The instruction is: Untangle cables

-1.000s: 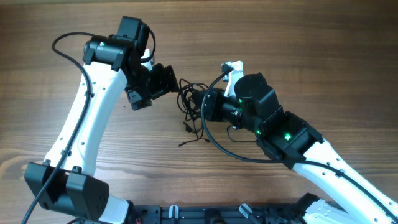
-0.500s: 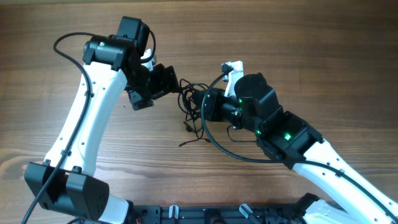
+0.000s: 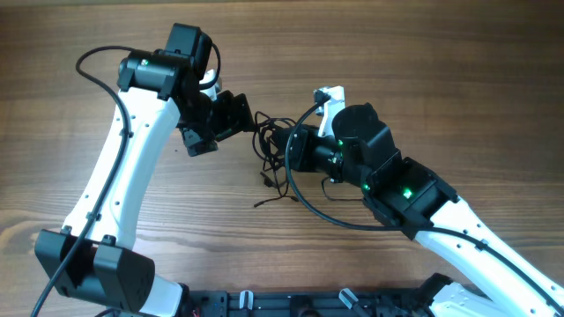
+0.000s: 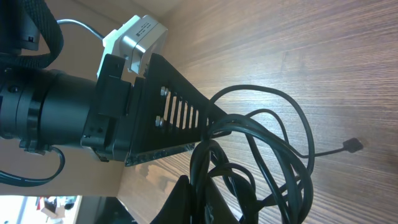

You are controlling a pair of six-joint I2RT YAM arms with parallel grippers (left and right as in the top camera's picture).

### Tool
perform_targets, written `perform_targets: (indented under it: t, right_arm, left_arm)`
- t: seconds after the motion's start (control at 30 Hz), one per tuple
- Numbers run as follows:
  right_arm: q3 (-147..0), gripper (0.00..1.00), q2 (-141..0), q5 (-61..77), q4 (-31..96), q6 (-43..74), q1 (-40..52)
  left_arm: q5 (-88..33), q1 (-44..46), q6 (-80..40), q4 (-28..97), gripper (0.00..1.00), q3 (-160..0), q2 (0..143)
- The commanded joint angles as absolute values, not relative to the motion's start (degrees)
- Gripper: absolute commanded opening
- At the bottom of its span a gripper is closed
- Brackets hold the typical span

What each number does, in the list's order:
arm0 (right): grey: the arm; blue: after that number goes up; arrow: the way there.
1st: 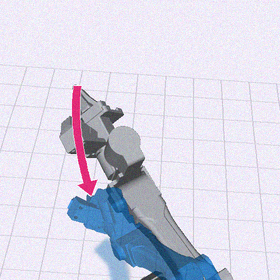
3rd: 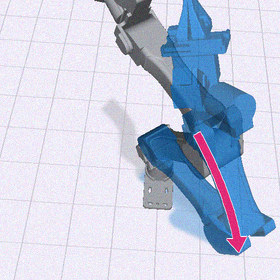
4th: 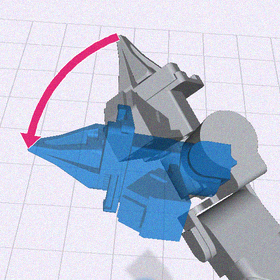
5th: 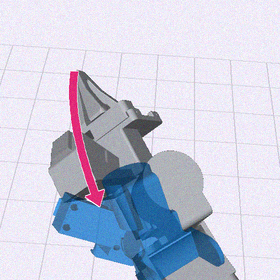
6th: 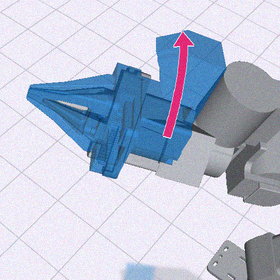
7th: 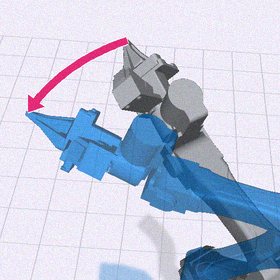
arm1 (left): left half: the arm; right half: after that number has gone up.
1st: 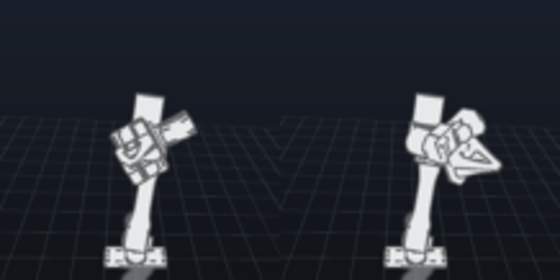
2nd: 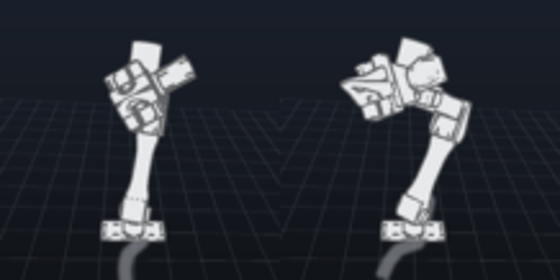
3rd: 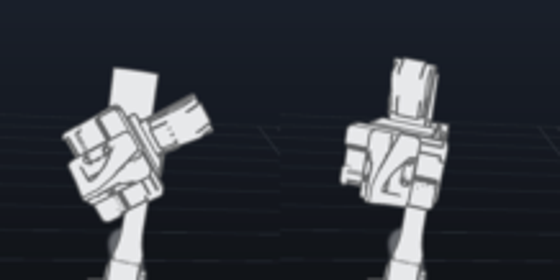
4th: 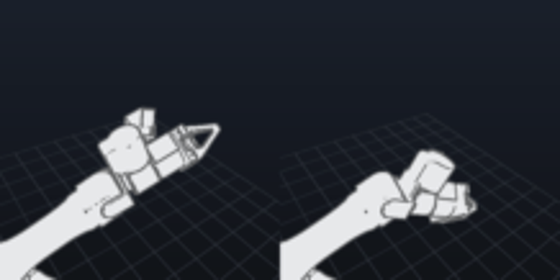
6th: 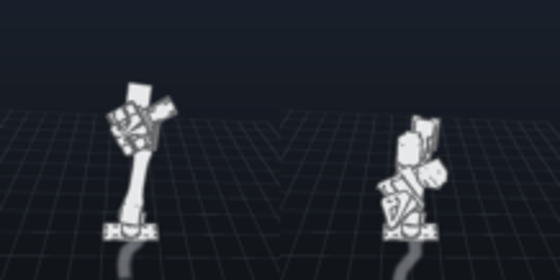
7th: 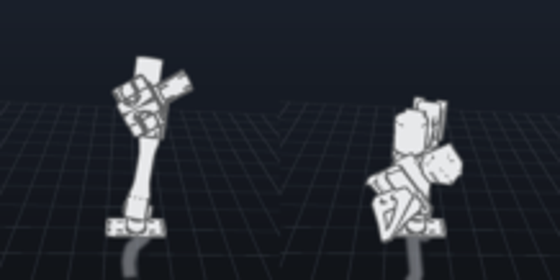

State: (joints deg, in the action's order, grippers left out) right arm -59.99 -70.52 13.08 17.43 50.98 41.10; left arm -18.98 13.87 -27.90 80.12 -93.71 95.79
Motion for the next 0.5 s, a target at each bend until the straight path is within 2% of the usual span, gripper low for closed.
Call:
perform_targets:
  t: [0.0,0.47]
  right_arm:
    - [-61.17,0.04,-71.05,13.63,16.38,51.44,40.82]
    - [-61.17,0.04,-71.05,13.65,15.18,51.48,40.49]
  left_arm:
    - [-19.9,13.98,-26.98,80.34,0.86,-93.76,95.68]
    - [-19.9,13.98,-25.67,80.34,0.86,-93.76,95.68]
